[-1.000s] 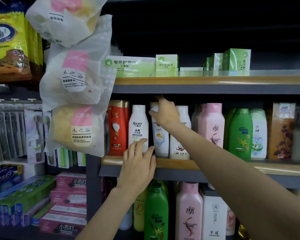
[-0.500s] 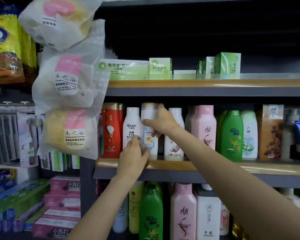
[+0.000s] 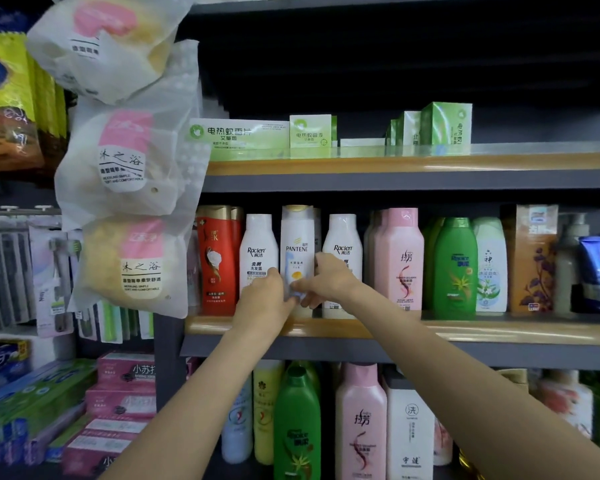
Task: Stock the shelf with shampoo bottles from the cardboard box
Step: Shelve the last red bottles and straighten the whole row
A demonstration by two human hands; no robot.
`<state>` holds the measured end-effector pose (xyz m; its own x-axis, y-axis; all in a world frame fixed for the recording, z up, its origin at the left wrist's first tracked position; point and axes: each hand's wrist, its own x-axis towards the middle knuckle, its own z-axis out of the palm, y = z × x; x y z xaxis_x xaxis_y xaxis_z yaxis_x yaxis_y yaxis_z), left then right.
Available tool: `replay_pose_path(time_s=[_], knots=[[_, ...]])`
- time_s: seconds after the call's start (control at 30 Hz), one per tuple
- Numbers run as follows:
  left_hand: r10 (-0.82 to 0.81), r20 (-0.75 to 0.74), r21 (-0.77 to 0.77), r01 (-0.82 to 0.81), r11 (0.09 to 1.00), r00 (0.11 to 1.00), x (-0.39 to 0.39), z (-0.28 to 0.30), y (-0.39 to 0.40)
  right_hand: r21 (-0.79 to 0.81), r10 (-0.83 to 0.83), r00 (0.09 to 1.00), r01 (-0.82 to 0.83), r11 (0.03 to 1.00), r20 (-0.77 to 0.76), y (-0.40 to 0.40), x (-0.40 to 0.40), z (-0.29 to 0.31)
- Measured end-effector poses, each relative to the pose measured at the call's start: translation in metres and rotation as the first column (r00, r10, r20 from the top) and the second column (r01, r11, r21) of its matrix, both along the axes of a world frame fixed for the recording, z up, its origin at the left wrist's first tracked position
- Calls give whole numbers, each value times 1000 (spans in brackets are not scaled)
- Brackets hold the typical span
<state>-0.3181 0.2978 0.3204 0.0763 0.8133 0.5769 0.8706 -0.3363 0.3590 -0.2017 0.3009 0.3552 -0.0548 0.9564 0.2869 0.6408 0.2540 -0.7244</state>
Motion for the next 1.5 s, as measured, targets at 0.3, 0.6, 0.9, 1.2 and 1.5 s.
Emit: replay_pose_path(time_s=[0.3,0.6,0.9,1.2,1.5], knots=[[-16,69,-121,24,992,997,11,8,7,215,-238,925,178,960,297,-4,5,-2],[31,21,-189,-27,982,999,17,13,14,170,-292,897,248,954,333,1,7,-18],[102,15,-170,-98,981,995,24,11,19,186,-325,866,273,944,379,4,2,-16],[79,-41,-74,-82,994,996,22,13,14,265,-326,869,237,935,371,-2,7,-17],[-134,58,169,123,978,989,33,9,2,390,-394,896,295,872,204,-12,21,41]])
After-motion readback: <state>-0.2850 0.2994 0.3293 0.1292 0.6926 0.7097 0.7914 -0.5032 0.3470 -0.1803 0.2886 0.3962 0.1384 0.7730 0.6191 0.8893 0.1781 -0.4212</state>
